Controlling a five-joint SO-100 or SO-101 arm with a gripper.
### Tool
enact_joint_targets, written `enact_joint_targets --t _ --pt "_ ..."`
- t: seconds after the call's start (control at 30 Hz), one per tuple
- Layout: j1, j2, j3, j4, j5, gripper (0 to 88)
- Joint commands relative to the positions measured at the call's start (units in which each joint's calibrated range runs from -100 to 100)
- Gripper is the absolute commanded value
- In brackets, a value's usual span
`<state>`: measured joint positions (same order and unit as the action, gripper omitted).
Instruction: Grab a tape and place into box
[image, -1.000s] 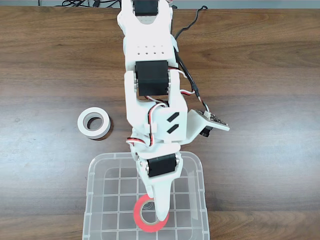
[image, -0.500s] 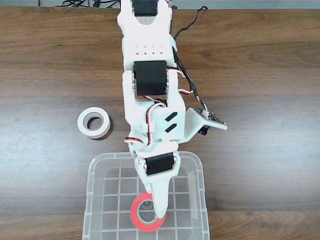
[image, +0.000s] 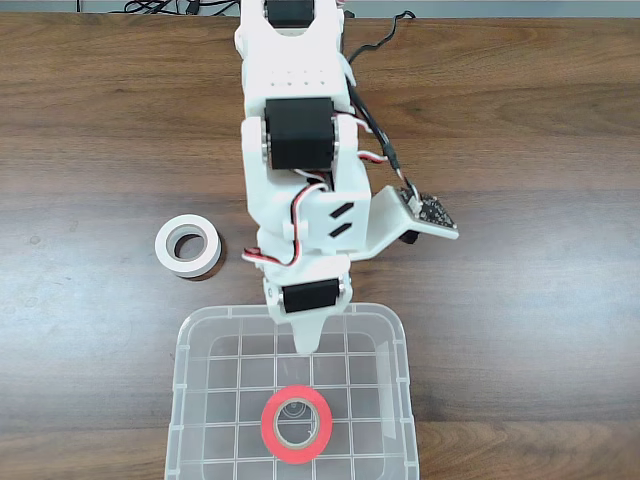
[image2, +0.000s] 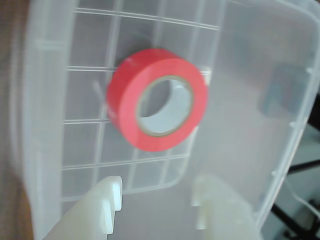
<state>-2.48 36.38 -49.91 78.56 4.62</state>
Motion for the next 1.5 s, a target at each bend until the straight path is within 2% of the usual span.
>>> enact_joint_targets --t 0.0,0.2,0.4,0.83,0.97,1.23,1.33,1.47 --pt "-0.89 -15.86 -5.32 10.31 -3.30 1.3" --pt "-3.52 -26.08 -5.06 20.67 -5.78 1.4" --pt "-3.52 -37.42 -1.21 21.44 -5.94 1.4" --pt "-3.74 -73.62 48.99 20.07 -5.62 1.3" --pt "-3.59 -84.24 68.26 13.14 -5.67 1.3" --pt "-3.15 -105.88 109.09 -9.55 -5.57 1.3" --pt "-2.93 -113.53 122.14 -14.26 -5.51 1.3" --pt "-2.93 -122.94 133.00 -15.29 -5.88 1.3"
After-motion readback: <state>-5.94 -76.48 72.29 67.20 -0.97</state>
